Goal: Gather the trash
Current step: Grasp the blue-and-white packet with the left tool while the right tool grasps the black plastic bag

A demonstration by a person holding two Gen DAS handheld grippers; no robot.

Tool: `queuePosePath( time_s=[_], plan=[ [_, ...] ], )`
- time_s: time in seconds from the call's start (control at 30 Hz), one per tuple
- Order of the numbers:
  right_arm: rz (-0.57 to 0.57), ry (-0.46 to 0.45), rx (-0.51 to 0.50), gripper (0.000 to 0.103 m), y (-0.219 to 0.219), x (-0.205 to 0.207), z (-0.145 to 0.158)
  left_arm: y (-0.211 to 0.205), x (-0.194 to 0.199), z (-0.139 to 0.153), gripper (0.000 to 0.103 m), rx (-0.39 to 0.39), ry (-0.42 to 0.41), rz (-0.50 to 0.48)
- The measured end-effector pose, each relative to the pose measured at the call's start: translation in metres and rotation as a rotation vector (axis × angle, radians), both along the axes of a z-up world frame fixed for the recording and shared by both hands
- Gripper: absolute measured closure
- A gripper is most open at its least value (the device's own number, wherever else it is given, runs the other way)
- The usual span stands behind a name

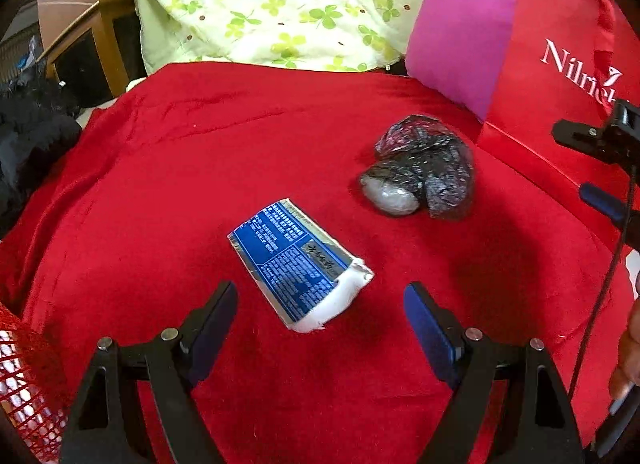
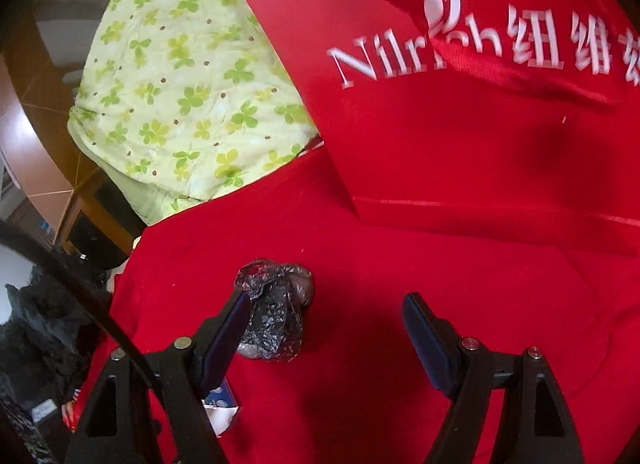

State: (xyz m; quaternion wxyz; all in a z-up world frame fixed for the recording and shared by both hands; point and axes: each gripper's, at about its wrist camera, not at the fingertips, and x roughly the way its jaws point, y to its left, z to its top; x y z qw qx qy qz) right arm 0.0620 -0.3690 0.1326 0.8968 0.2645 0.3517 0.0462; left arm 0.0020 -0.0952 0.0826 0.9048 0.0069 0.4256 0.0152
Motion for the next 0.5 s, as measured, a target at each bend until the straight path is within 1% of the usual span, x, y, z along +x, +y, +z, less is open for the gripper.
queuePosePath(
  time_s=[0.13,0.2,0.27,0.3,0.4,0.5],
  plan=[
    [0.037,0.013,0.038,0.022,0.007,0.009,-0.01,0.021,0.0,-0.012,0.018,-0.025,-0.003,0.018],
    [0.064,0.013,0.05,0.022,0.014,0.014,-0.014,0.029,0.001,-0.016,0.018,-0.043,0.008,0.008],
    [0.096,0.019,0.063,0.022,0.024,0.023,-0.02,0.037,0.004,-0.017,0.018,-0.081,0.023,-0.011],
    [0.114,0.024,0.074,0.022,0.029,0.028,-0.023,0.042,0.006,-0.017,0.018,-0.112,0.029,-0.013],
    [0.146,0.034,0.1,0.022,0.042,0.042,-0.033,0.054,0.008,-0.016,0.018,-0.183,0.022,-0.014],
    [0.15,0.038,0.176,0.022,0.046,0.057,-0.042,0.059,0.01,-0.016,0.018,-0.209,0.005,-0.016]
  ],
)
